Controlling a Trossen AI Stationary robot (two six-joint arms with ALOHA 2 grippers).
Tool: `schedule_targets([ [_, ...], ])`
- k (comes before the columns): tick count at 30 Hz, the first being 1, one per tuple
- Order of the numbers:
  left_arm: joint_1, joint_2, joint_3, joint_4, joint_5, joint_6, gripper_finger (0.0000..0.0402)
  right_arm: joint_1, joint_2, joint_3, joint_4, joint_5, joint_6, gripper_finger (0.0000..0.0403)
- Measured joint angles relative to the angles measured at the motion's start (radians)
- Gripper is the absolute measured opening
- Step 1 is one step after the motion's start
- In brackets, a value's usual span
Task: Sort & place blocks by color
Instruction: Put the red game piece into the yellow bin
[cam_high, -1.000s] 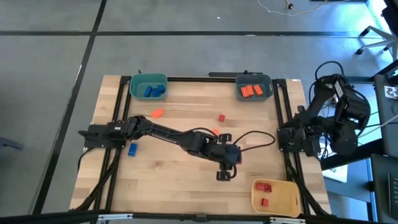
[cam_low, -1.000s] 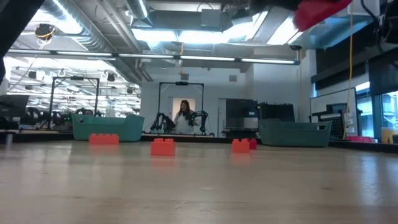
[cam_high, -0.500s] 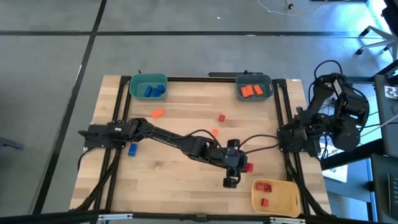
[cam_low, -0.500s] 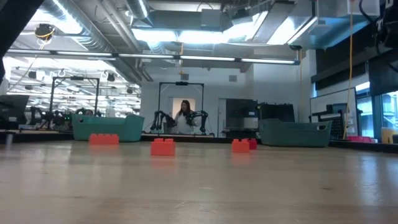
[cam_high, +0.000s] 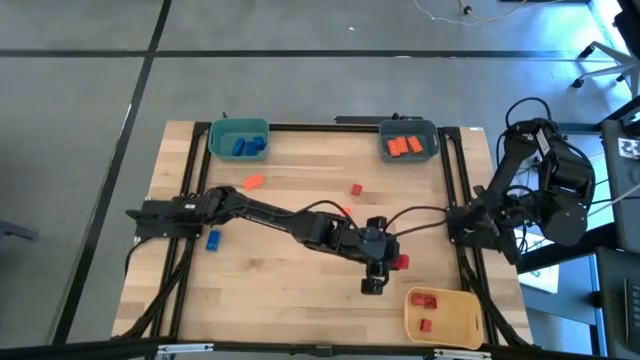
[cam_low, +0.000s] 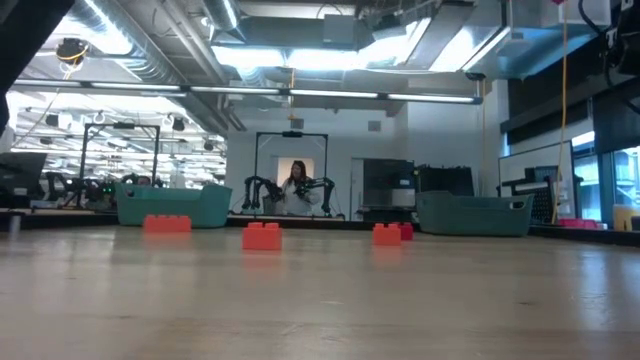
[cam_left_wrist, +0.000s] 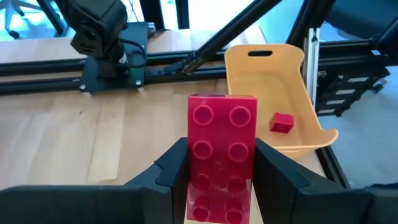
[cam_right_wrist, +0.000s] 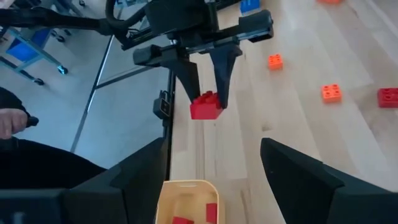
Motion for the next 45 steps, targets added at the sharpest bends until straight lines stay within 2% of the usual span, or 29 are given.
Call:
schedule_targets([
  [5, 0.006, 0.0, 0.0, 0.038, 0.017, -0.002, 0.0128, 0.0, 0.007, 0.0, 0.005, 0.04, -0.002, 0.0262],
  [8, 0.016, -0.004, 0.0, 0.093, 0.067, -0.004, 0.0127, 0.0, 0.013, 0.0, 0.005, 0.075, -0.003, 0.0262],
  [13, 0.051, -0.01, 0.0, 0.138, 0.141, -0.064, 0.0127, -0.001, 0.018, 0.0, 0.005, 0.073, 0.0, 0.0262],
  [21, 0.133, -0.013, 0.0, 0.235, 0.352, -0.194, 0.0127, -0.001, 0.056, 0.0, 0.005, 0.041, -0.067, 0.0262],
  [27, 0.176, -0.013, 0.0, 0.366, 0.525, -0.263, 0.0127, -0.007, 0.117, 0.0, 0.005, 0.049, -0.24, 0.0262],
  [39, 0.186, -0.013, 0.0, 0.379, 0.549, -0.343, 0.0127, -0.129, 0.255, -0.001, 0.006, 0.053, -0.534, 0.0262],
  [45, 0.178, -0.013, 0.0, 0.315, 0.56, -0.366, 0.0127, -0.162, 0.286, -0.001, 0.006, 0.053, -0.633, 0.0262],
])
